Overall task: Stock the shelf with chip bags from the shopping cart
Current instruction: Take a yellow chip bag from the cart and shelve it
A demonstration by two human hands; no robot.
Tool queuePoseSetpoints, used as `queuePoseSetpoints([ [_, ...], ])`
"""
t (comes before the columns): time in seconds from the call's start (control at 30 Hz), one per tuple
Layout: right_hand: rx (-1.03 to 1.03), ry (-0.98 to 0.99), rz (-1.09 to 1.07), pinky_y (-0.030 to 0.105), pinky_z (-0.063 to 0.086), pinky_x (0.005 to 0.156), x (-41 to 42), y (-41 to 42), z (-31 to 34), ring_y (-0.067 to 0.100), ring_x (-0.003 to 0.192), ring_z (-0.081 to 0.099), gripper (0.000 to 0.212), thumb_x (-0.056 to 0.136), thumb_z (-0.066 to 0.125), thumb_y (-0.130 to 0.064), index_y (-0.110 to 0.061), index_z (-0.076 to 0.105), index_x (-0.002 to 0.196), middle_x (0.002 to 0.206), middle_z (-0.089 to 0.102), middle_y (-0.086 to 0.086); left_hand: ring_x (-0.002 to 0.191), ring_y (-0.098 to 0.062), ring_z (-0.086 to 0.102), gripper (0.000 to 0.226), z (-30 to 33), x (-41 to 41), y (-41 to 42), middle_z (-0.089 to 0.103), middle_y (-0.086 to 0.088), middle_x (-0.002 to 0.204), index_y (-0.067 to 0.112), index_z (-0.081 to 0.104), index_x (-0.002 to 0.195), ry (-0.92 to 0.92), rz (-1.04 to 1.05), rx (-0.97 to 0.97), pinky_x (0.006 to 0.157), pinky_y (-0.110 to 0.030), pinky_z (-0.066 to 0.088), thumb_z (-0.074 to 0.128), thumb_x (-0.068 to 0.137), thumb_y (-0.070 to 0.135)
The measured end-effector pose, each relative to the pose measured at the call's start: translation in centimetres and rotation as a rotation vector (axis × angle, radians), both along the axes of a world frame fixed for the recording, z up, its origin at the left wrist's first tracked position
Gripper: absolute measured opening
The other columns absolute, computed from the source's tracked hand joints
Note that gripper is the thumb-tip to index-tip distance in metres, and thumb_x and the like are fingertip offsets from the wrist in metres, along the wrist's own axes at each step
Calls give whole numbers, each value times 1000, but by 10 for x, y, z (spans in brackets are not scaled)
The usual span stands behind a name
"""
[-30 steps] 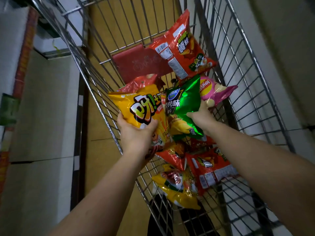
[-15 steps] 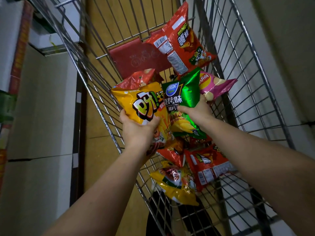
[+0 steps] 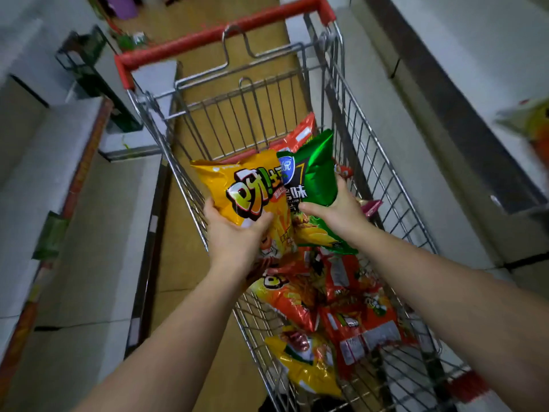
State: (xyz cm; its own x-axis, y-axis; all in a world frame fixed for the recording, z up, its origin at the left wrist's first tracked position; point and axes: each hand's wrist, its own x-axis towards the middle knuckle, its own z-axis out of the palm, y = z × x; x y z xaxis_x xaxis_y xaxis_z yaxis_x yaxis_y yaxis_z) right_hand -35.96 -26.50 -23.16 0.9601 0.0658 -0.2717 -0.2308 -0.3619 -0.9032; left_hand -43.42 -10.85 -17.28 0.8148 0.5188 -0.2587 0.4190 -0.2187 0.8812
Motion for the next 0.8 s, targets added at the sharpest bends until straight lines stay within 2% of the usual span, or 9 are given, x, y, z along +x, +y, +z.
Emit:
queuePoseSetpoints([
  [0.03, 5, -31, 0, 27, 32, 101, 2, -1, 13, 19, 124, 46, 90, 70, 81, -27, -19, 29, 143, 136, 49, 0, 104, -10, 46, 92, 12, 0, 2, 47, 8, 112, 17, 20, 148, -28, 2, 9, 96, -31, 39, 78, 77, 22],
  [0.1, -3, -92, 1, 32, 34, 104, 5, -2, 37, 21, 124, 47, 91, 69, 81, -29, -20, 29, 143, 136, 50, 1, 104, -11, 47, 89, 32, 1, 5, 50, 7, 114, 19, 23, 146, -73, 12, 26, 97, -32, 39, 78, 77, 23],
  [0.27, 7, -228, 28, 41, 38, 105, 9, -1, 103, 22, 121, 50, 89, 66, 83, -33, -19, 35, 140, 133, 53, 2, 122, -22, 51, 90, 84, 5, 9, 53, -1, 135, 18, 26, 145, -211, 49, 70, 103, -40, 41, 81, 74, 24],
  [0.4, 30, -346, 14, 25, 34, 93, 10, -7, 155, 17, 115, 49, 80, 72, 80, -24, -17, 36, 139, 130, 53, 0, 126, -24, 49, 95, 124, 8, 13, 50, -3, 138, 17, 23, 147, -328, 57, 101, 108, -46, 38, 81, 73, 26],
  [0.53, 22, -447, -4, 39, 38, 104, 10, -6, 206, 21, 121, 49, 85, 69, 81, -31, -20, 35, 140, 132, 53, -1, 127, -25, 48, 98, 161, 12, 19, 50, -4, 138, 18, 21, 147, -432, 45, 112, 107, -49, 38, 82, 71, 28],
  [0.6, 28, -486, -16, 40, 39, 104, 10, -5, 232, 19, 120, 49, 86, 68, 81, -31, -21, 35, 140, 128, 53, -4, 127, -25, 48, 101, 180, 17, 24, 49, -3, 139, 21, 19, 147, -473, 19, 121, 107, -50, 39, 83, 70, 31],
  [0.7, 24, -556, -49, 40, 41, 102, 9, 0, 267, 22, 119, 50, 84, 69, 81, -29, -18, 35, 139, 131, 53, 1, 127, -24, 48, 102, 211, 24, 33, 49, -2, 139, 21, 18, 148, -546, -32, 121, 107, -49, 38, 82, 70, 32],
  [0.8, 18, -601, -110, 44, 43, 100, 5, 9, 298, 24, 116, 53, 82, 69, 81, -31, -19, 37, 137, 128, 55, 3, 127, -23, 47, 96, 243, 31, 46, 49, -3, 138, 18, 21, 147, -632, -79, 123, 107, -41, 37, 82, 72, 28],
])
